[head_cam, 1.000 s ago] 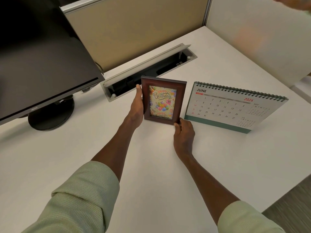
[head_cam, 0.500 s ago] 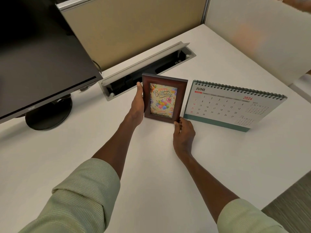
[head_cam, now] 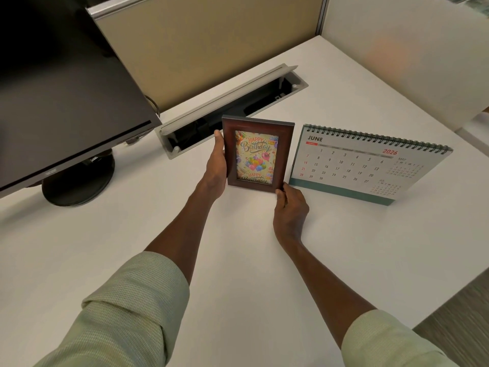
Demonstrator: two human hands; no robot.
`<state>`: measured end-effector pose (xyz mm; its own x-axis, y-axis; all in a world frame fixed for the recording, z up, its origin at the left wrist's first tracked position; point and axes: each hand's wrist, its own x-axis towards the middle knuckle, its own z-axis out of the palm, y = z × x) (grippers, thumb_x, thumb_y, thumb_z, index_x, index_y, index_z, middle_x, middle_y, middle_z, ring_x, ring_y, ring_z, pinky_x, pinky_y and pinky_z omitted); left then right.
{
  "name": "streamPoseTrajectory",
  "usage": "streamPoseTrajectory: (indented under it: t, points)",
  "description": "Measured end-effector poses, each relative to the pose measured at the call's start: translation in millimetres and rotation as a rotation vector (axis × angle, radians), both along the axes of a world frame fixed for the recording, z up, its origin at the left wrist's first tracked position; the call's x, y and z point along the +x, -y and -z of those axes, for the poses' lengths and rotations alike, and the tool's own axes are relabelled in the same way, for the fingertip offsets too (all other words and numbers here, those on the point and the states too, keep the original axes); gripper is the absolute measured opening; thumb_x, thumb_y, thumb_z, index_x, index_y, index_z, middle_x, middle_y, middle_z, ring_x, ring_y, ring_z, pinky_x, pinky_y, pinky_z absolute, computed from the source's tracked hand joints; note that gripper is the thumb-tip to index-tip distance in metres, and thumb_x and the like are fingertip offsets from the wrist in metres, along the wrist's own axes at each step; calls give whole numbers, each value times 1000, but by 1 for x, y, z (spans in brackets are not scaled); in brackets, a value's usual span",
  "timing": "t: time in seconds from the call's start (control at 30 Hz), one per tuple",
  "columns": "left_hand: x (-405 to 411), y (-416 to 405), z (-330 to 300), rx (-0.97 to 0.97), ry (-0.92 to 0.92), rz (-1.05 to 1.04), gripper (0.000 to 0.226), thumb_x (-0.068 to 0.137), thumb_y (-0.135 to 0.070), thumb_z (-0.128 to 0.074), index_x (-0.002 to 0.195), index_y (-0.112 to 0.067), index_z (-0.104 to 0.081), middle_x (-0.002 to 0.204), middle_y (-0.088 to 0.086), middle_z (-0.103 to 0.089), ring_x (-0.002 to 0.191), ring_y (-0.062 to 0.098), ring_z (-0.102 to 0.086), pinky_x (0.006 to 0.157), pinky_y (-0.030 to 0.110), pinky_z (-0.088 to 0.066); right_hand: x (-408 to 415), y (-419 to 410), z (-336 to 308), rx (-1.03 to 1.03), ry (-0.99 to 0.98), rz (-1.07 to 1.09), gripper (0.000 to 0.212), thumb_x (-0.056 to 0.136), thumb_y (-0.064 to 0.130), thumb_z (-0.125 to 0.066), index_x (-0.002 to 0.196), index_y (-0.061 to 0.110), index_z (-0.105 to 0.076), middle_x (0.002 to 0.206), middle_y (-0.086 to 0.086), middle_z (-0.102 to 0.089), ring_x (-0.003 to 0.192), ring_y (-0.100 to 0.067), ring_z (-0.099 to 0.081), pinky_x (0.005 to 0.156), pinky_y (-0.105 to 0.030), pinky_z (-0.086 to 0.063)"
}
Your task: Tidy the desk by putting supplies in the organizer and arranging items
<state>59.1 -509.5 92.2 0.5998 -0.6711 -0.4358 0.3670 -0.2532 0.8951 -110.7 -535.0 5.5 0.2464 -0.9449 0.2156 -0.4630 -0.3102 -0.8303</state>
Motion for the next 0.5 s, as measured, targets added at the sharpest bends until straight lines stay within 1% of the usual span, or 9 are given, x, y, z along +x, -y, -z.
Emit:
streamPoseTrajectory:
  t: [0.1,0.2,0.37,0.43,0.5]
  points:
    - [0,-1,1,4,12,2,64,95,-66,-13,113,-33,-65,117,-2,-70,105,17,-69,91,36,-53,1,-1,0,4,-10,8,26,94,13,-60,116,1,-66,105,-13,-71,96,-23,-64,84,-26,-50]
    - [-1,-1,-1,2,12,-3,62,96,-65,-13,110,-34,-65,113,-4,-71,102,16,-70,88,33,-54,1,-2,0,11,-17,3,26,95,13,-59,116,1,-65,105,-12,-70,95,-23,-64,83,-26,-49]
    - [-3,-6,-5,5,20,3,65,95,-66,-13,113,-33,-65,119,0,-70,107,19,-68,97,39,-51,1,-1,-2,25,-13,0,25,94,12,-59,116,1,-65,103,-11,-69,94,-22,-62,82,-24,-49]
    - [-7,-9,-4,30,44,-5,65,96,-65,-11,117,-31,-63,117,-5,-69,104,14,-68,99,37,-48,0,-2,-4,35,-9,-1,26,94,10,-60,117,0,-65,104,-12,-69,94,-21,-63,82,-22,-49]
    - [-10,-18,1,72,74,-19,67,97,-64,-10,124,-25,-58,117,-8,-66,103,10,-64,101,33,-42,-2,-5,-6,44,4,14,27,93,8,-60,118,-1,-64,104,-13,-69,95,-21,-63,83,-24,-51]
